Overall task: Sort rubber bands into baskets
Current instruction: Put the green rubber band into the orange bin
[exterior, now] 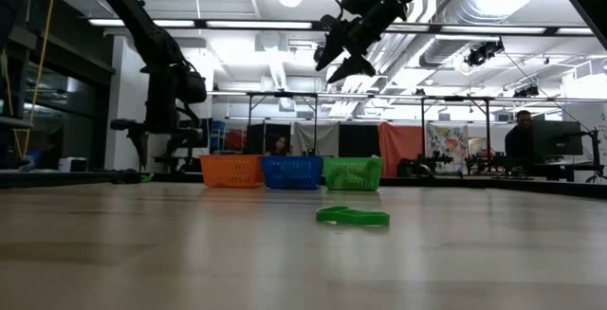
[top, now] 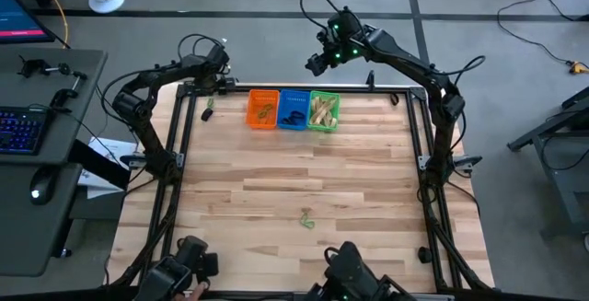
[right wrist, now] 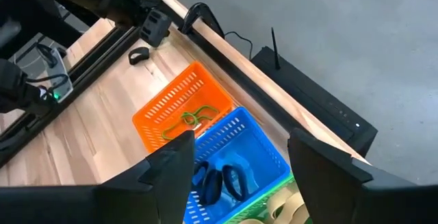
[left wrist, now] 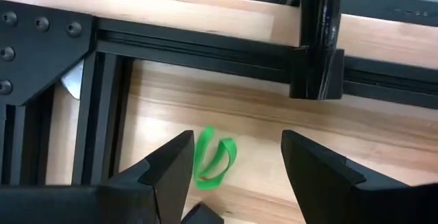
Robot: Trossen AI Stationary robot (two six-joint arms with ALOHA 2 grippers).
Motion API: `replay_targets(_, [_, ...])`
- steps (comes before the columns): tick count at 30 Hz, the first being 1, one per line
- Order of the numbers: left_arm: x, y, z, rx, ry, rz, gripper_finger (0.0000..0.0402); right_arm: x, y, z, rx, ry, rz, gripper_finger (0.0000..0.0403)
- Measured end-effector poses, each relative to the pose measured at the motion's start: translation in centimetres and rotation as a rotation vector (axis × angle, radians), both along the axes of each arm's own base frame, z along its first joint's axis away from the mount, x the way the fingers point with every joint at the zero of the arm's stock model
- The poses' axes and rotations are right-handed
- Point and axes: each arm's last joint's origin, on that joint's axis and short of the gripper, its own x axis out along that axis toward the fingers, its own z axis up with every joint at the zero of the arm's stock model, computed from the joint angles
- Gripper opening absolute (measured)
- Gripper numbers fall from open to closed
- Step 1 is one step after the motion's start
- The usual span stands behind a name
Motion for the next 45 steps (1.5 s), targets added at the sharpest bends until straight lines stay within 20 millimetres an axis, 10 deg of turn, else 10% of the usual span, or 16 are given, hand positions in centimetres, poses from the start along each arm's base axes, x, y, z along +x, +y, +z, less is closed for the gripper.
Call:
replay_targets(36, [1.7, -0.3, -3.0, -0.074, 0.101, 0.098, 0.0094, -0.2, 0.6, -0.6, 0.047, 0.063, 0.008, 0.0222])
replay_targets(45, [1.2, -0.4, -3.3, -0.101, 0.101, 0.104, 0.0003, 0.4, 1.5, -0.6, 0.036, 0.075, 0.05, 0.0222])
